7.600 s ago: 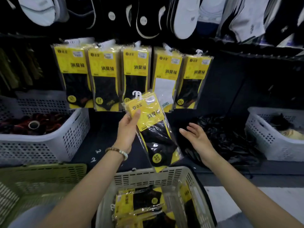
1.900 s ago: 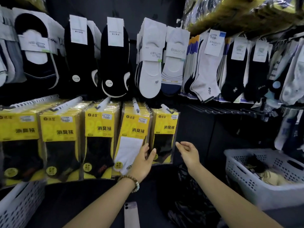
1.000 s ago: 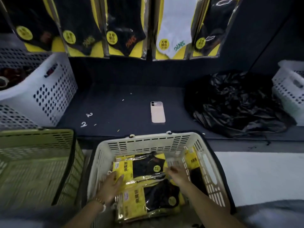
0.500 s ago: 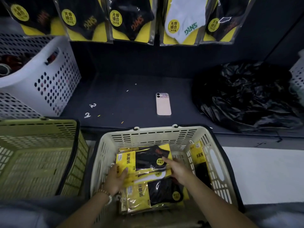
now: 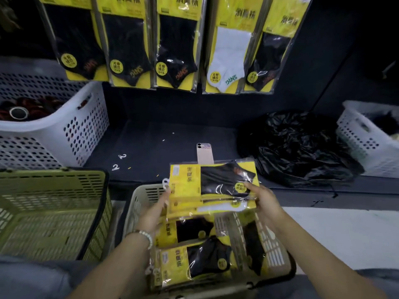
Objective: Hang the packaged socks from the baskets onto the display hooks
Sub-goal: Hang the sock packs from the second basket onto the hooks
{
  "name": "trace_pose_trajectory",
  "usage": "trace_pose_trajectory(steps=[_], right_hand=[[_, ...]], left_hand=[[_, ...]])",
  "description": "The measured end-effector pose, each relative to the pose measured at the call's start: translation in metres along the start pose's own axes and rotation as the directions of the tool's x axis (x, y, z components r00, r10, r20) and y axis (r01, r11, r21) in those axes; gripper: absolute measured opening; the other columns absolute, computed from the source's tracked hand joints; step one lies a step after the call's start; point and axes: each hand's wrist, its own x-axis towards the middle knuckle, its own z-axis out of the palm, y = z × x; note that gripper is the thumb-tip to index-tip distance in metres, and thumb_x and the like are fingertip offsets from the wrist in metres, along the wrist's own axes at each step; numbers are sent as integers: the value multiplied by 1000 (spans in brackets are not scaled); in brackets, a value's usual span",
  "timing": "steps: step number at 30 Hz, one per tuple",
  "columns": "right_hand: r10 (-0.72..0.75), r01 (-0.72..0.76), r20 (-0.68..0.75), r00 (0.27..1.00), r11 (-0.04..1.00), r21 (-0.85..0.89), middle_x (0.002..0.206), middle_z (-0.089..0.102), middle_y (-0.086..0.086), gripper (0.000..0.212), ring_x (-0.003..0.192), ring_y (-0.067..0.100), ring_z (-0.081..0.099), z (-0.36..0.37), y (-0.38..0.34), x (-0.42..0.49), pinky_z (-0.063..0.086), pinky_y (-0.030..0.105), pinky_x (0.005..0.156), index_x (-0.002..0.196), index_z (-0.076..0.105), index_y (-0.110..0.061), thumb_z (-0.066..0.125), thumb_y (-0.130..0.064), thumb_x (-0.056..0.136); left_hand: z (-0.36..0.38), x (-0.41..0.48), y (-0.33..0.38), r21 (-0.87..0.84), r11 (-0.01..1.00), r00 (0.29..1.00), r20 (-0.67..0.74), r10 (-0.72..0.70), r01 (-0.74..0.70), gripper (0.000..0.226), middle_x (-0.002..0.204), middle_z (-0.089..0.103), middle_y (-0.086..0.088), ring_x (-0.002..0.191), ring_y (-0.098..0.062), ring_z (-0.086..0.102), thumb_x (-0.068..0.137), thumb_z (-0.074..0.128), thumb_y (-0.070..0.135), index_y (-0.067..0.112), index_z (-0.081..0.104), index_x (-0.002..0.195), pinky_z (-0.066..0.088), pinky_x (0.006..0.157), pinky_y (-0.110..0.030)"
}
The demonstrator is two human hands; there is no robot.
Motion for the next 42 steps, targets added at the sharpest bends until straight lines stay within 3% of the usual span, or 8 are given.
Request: trace_pose_trajectory(steps=[4,9,14,16,19,25,34,42], right_hand=[[-101,85,65,993,973,217,120,66,14,37,108,31,63,10,-40,-26,52,41,82,125,59,-4,57,-22,93],[-183,106,219,958,940,324,125,63,15,37,117,30,59,35,-59,-52,45,41,100,129,55,-3,52,-16,94],[-215,215,189,958,976,20,129,60,11,64,107,21,65,33,-77,-61,55,31,84,135,45,-11,72,-28,79],[-307,316,82,948,938,-140,142,46,4,81,126,19,49,30,-95,-58,42,32,104,144,32,-16,74,-36,77],[-491,503,110,864,836,-218,145,43,1,70,131,14,42,40,-130,-59,36,21,100,143,36,-15,70,-32,83],[-694,701,97,713,707,-97,114,65,9,41,105,18,63,72,-174,-71,51,27,94,119,58,-5,71,-20,83],[-628,624,124,768,778,77,98,74,5,22,89,13,70,64,-191,-69,55,20,78,105,62,-8,67,-19,86],[-574,575,-45,818,814,80,108,70,9,14,103,24,66,33,-246,-50,49,43,97,107,61,-14,55,-17,95]], left_hand=[[29,-24,46,-423,902,949,239,206,-89,88,147,39,-13,119,-24,53,68,65,54,26,32,144,42,103,-40],[73,-56,93,-566,798,922,157,354,-210,86,135,53,-10,115,-19,57,69,72,41,11,37,142,48,93,-31],[68,-66,124,-401,825,902,-7,432,-398,61,118,60,5,119,-12,50,71,75,42,19,51,122,29,111,-36],[64,-69,133,-267,816,850,-26,525,-512,31,91,62,21,95,3,56,76,74,39,30,55,99,34,97,-21],[64,-79,144,-101,751,752,31,658,-653,15,84,71,20,86,5,64,80,72,33,31,64,92,42,72,-14],[74,-95,164,-12,648,637,165,753,-762,18,87,72,22,82,8,66,80,73,28,30,66,96,47,61,-4],[76,-102,196,6,574,570,119,813,-819,34,76,72,18,71,8,66,63,71,49,26,68,88,46,54,-4],[78,-108,264,38,467,469,44,882,-883,18,58,67,16,53,8,60,83,65,39,27,64,70,40,48,-3]])
